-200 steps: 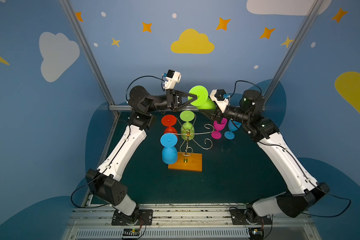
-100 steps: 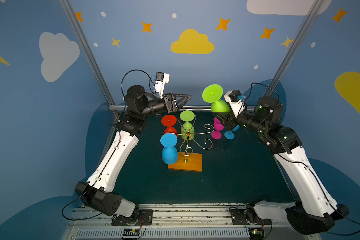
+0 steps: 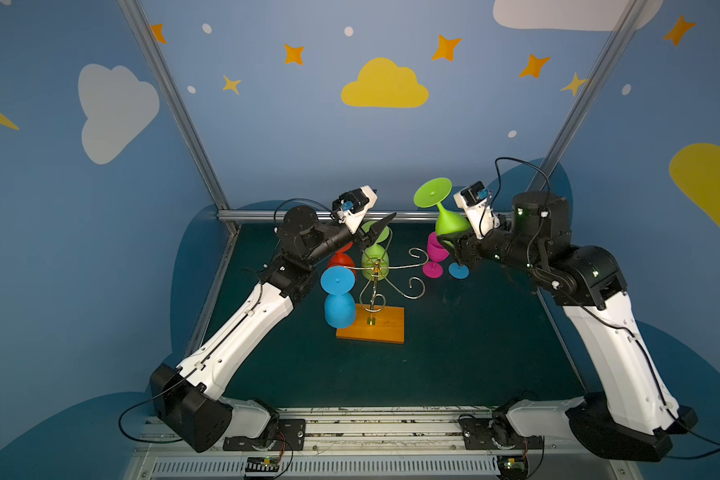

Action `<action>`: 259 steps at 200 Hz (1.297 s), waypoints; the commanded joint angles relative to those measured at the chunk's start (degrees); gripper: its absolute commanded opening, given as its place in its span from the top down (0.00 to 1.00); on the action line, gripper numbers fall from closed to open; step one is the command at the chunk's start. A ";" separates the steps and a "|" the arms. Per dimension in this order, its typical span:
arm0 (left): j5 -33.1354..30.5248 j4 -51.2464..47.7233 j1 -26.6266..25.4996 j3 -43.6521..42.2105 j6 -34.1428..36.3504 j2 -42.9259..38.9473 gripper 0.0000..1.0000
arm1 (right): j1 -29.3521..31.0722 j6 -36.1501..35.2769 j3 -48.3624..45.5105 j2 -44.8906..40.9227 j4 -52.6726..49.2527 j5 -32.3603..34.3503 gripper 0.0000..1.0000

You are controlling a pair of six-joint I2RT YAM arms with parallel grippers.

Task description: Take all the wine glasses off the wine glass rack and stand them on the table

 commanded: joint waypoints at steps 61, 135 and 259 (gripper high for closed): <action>0.61 4.90 -3.29 0.15 11.55 0.52 0.37 | 3.69 1.90 8.53 6.66 -7.10 0.07 0.67; 0.71 3.91 -3.39 0.78 11.53 1.00 0.60 | 5.26 3.07 10.05 8.89 -9.28 -0.54 0.69; -2.92 4.34 -3.47 0.37 8.58 0.90 0.97 | 5.51 5.52 7.29 6.62 -5.16 -3.16 0.20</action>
